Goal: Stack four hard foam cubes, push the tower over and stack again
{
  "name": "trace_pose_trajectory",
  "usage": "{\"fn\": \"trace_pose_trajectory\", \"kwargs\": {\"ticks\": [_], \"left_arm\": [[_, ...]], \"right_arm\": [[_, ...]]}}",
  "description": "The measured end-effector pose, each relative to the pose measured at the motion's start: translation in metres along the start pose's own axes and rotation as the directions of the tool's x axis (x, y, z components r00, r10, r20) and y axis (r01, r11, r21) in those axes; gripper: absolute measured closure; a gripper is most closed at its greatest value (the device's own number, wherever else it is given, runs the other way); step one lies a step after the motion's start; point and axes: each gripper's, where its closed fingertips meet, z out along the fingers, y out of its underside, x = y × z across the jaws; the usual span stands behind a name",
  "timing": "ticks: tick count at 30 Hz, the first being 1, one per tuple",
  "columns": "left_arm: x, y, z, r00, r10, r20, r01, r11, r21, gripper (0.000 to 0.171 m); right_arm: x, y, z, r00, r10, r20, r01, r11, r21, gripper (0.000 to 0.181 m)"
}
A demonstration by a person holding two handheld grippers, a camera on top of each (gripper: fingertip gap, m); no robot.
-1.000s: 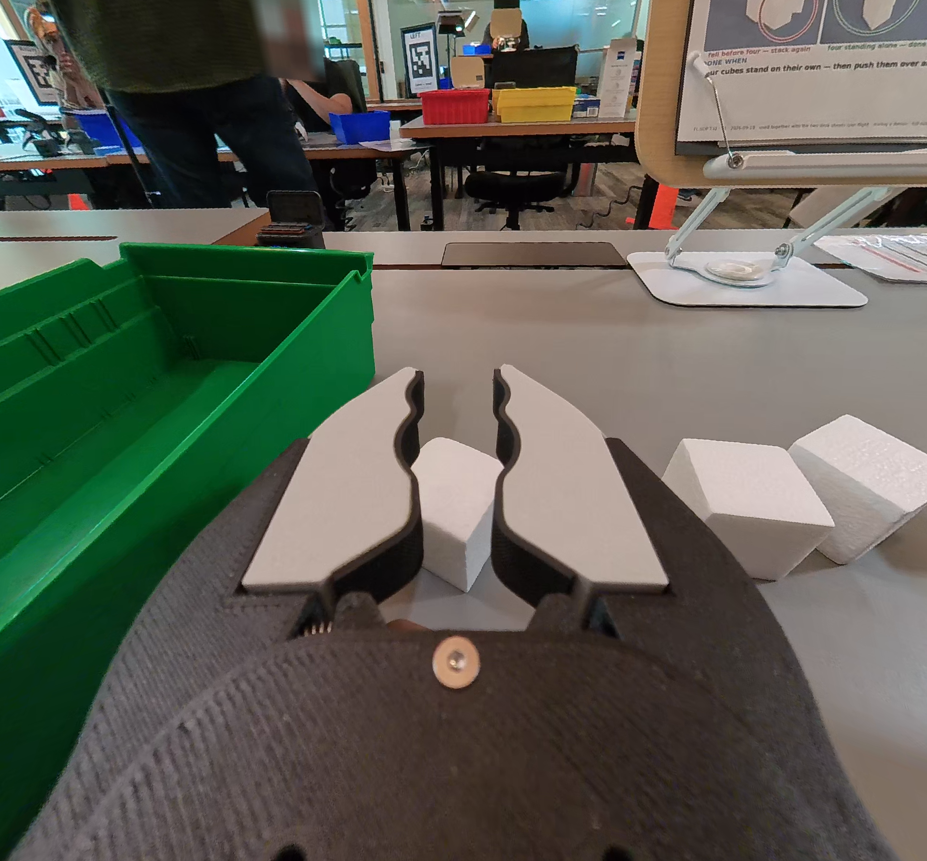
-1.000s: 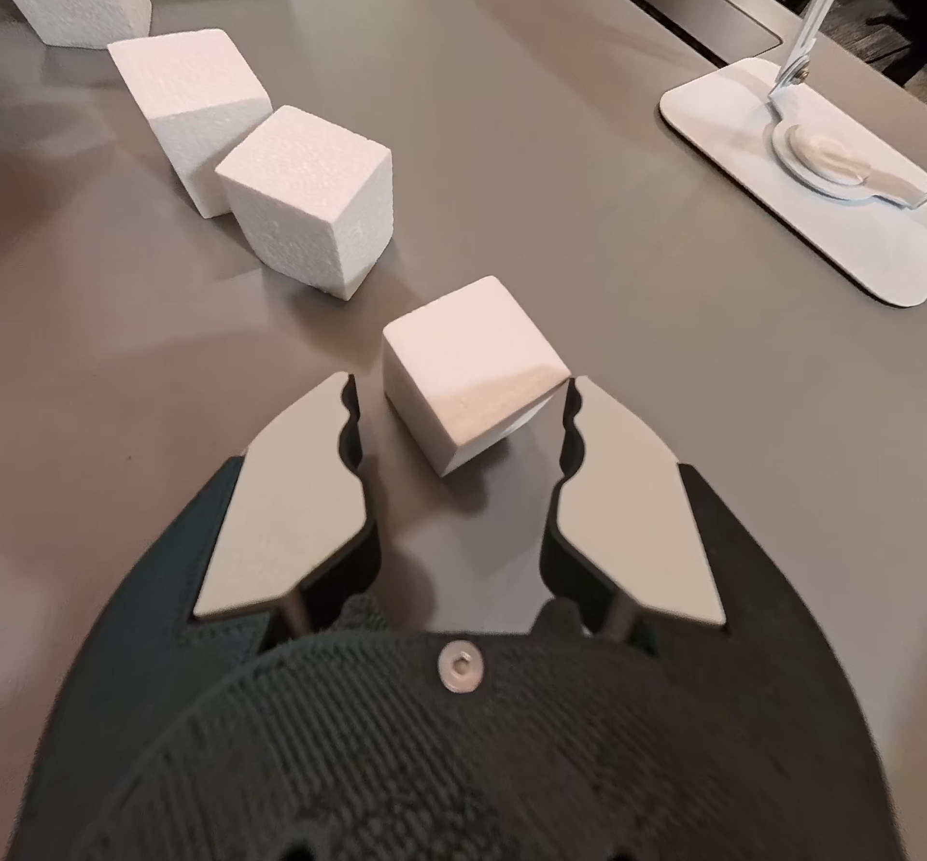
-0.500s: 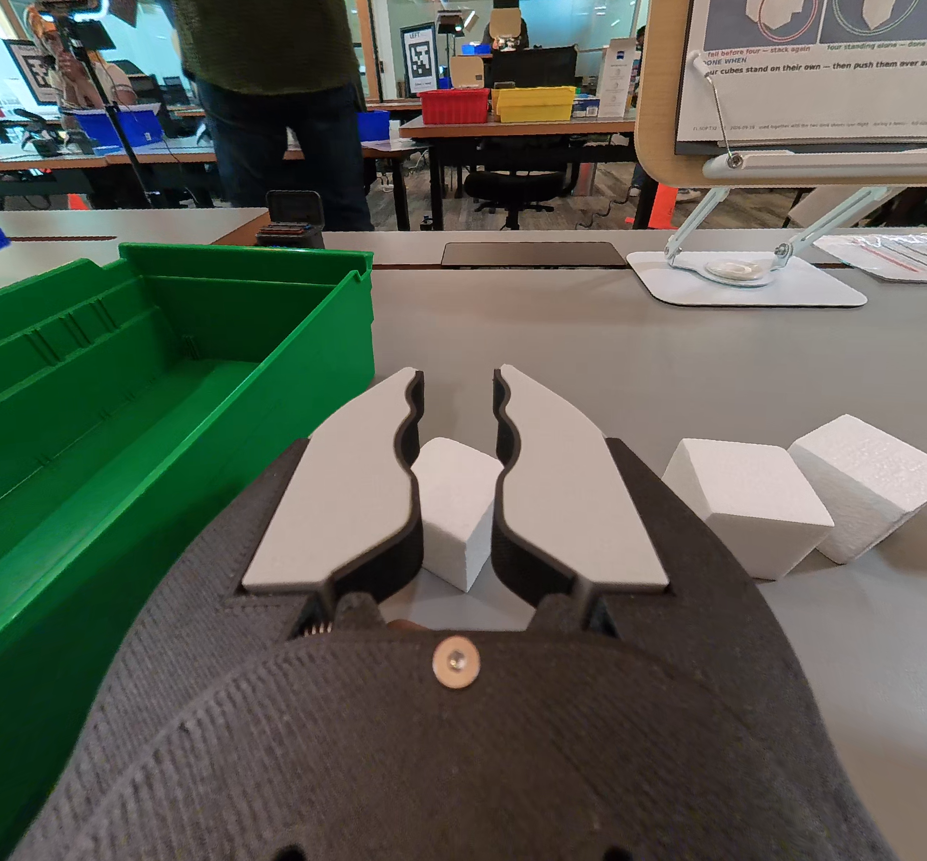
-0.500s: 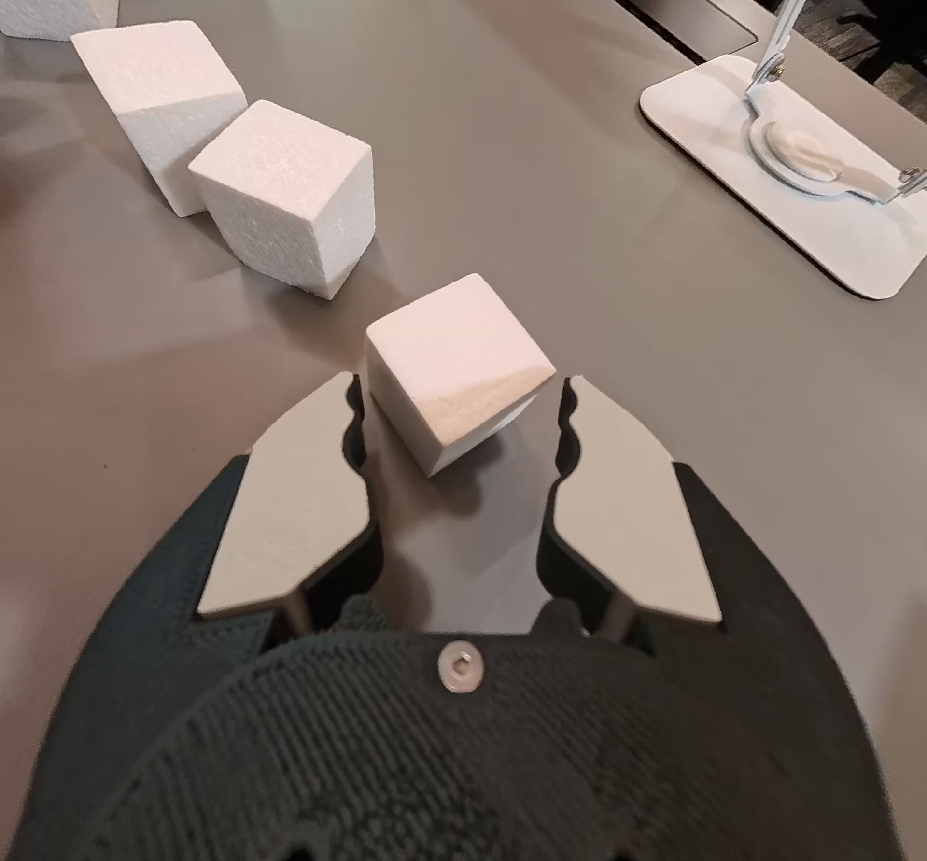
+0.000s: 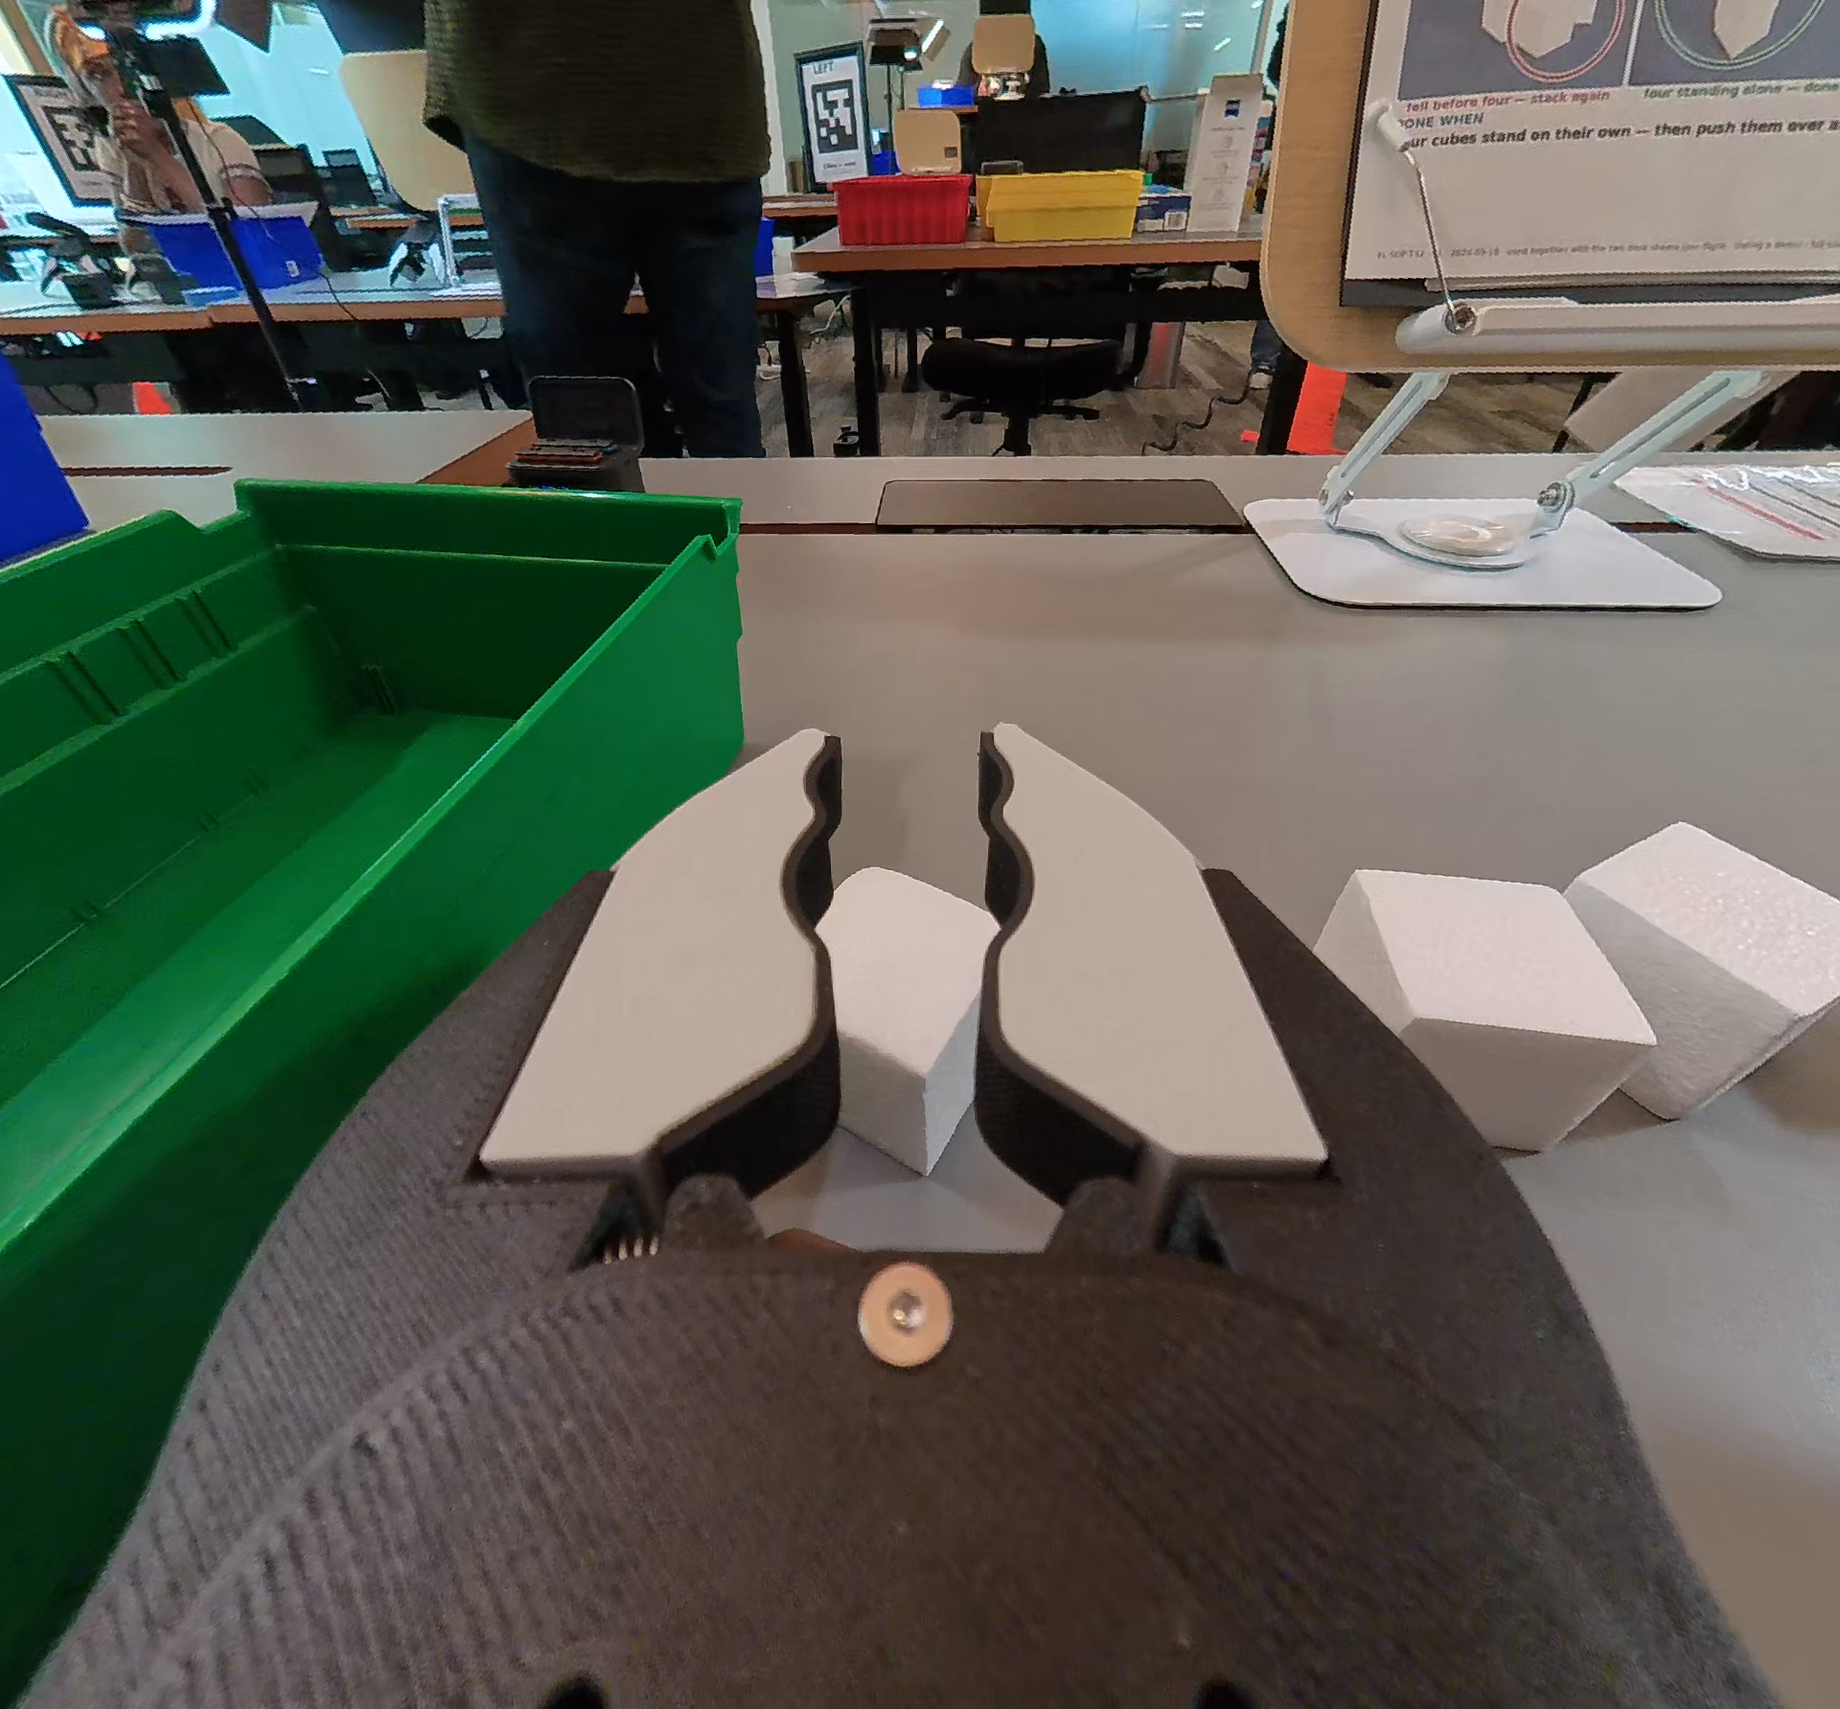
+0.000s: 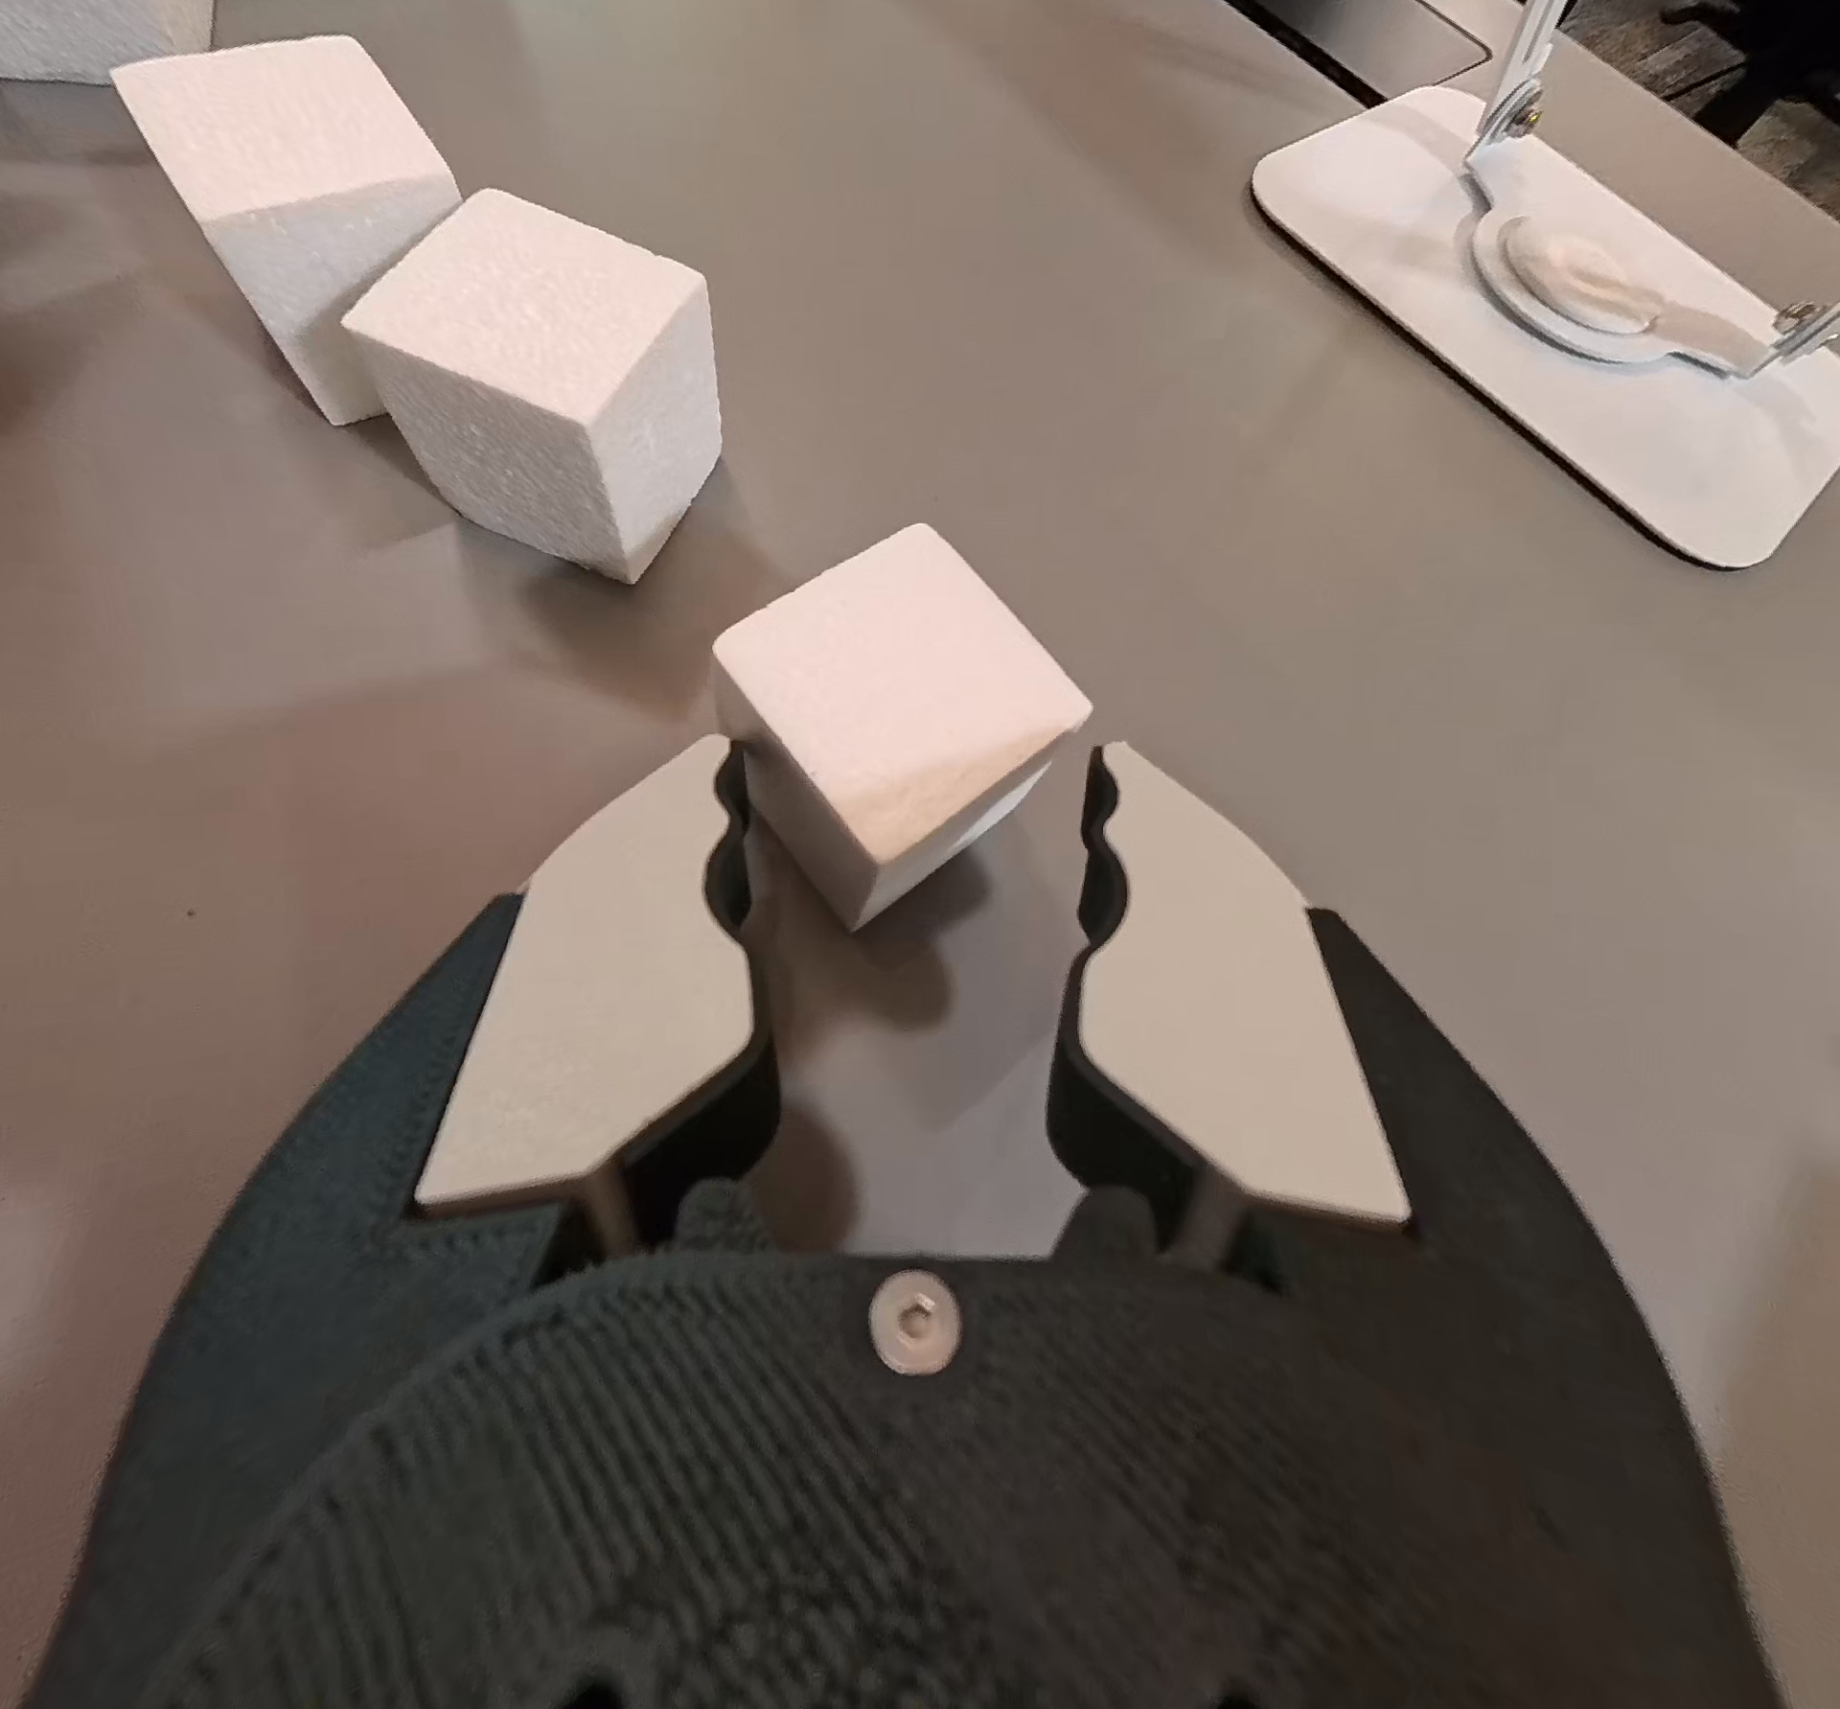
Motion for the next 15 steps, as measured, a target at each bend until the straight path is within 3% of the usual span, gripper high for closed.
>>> {"fn": "trace_pose_trajectory", "kwargs": {"ticks": [15], "left_arm": [[-0.0003,0.0,0.0001,1.0,-0.001,0.0,0.001,1.0,-0.001,0.145]], "right_arm": [[0.0045,-0.0025,-0.0051,1.0,-0.011,-0.02,0.011,1.0,0.01,0.124]]}}
